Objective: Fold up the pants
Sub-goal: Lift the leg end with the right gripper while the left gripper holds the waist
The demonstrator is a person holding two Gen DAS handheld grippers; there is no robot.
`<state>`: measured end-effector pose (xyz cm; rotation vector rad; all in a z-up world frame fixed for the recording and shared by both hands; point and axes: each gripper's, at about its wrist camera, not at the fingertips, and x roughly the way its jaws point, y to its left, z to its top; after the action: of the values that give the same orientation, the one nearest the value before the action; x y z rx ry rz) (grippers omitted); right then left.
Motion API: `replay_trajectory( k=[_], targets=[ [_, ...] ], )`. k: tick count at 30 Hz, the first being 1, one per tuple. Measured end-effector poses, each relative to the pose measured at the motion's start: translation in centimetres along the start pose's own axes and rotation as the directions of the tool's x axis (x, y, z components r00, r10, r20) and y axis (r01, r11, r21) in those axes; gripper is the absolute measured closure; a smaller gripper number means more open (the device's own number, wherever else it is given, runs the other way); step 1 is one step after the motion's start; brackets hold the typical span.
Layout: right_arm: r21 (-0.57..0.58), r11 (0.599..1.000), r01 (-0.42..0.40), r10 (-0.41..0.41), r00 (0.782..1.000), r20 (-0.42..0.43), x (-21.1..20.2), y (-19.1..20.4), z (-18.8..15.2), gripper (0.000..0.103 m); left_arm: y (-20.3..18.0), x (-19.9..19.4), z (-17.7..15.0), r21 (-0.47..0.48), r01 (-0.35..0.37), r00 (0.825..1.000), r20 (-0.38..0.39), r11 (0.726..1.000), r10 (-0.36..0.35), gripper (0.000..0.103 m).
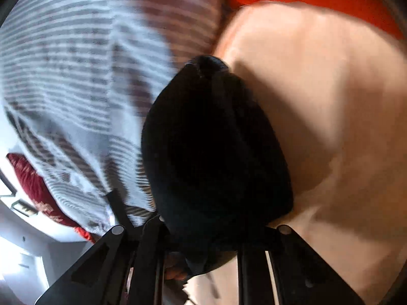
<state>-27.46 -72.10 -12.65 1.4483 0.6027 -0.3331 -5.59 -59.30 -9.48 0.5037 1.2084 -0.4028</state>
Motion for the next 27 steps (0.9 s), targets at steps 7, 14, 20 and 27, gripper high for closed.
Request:
replay_trajectory(
  k=[7,14,20,27],
  targets=[
    [-0.112,0.993,-0.042,0.041,0.999,-0.009,-0.2,5.2,-1.4,0.088,2.8,-3.4,-2.9,0.039,0.054,0.998,-0.014,0.998,-0.053,0.000],
    [-0.233,0.972,-0.019,0.007,0.999,-0.053,2.0,10.6,-4.5,0.088,3.4,-2.6,-6.1,0.096,0.100,0.995,-0.035,0.990,-0.097,0.000],
    [-0.391,0.919,0.052,-0.085,0.994,-0.069,5.5,16.1,-8.4,0.088,10.8,-4.4,-5.5,0.012,0.161,0.986,-0.038,0.987,-0.161,0.000],
    [-0.579,0.793,0.189,-0.283,0.956,-0.076,13.7,20.4,-15.4,0.088,23.6,-4.7,-6.3,-0.089,0.079,0.996,-0.033,0.993,-0.082,0.000]
  ],
)
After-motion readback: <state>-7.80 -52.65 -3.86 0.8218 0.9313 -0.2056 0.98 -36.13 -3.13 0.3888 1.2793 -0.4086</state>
